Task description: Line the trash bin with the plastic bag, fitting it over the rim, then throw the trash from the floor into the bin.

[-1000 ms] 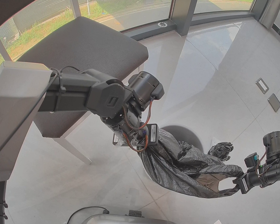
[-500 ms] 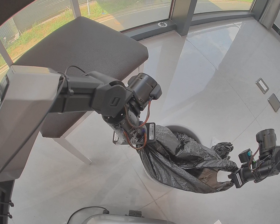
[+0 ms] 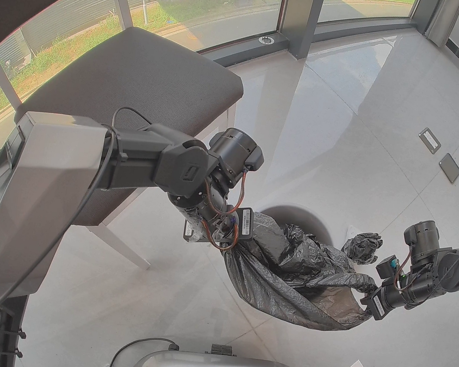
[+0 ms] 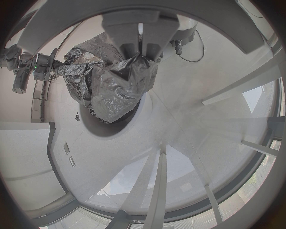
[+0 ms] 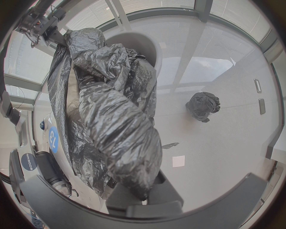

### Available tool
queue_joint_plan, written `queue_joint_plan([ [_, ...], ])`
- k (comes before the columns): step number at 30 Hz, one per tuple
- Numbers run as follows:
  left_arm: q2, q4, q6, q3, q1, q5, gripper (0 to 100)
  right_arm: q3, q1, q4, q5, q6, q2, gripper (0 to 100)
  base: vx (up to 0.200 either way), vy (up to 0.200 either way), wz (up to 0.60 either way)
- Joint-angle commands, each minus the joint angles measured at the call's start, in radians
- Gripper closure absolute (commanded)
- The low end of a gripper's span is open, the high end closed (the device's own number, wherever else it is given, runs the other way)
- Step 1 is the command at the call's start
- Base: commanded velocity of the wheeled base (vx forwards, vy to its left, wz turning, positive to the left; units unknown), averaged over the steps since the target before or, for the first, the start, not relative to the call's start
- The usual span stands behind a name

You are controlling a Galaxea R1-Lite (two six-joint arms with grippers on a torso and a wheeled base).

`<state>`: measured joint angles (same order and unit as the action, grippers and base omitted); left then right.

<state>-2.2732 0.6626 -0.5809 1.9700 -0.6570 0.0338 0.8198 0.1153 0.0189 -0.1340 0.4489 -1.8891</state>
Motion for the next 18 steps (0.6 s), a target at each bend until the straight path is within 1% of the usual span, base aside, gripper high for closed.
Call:
queue_joint_plan([
  [1, 0.000, 0.002, -0.001, 0.003, -0.004, 0.001, 100, -0.001, 0.004, 0.007, -0.001, 0.001, -0.005, 0, 0.000, 0.000, 0.00],
  [10, 0.008, 0.000, -0.001, 0.003, -0.012, 0.008, 100, 0.004, -0.016, 0.013, 0.004, 0.001, 0.008, 0, 0.000, 0.000, 0.00],
  [18, 0.018, 0.003, -0.001, 0.000, 0.004, 0.017, 100, 0.016, -0.025, 0.013, 0.004, 0.005, 0.039, 0, 0.000, 0.000, 0.00],
])
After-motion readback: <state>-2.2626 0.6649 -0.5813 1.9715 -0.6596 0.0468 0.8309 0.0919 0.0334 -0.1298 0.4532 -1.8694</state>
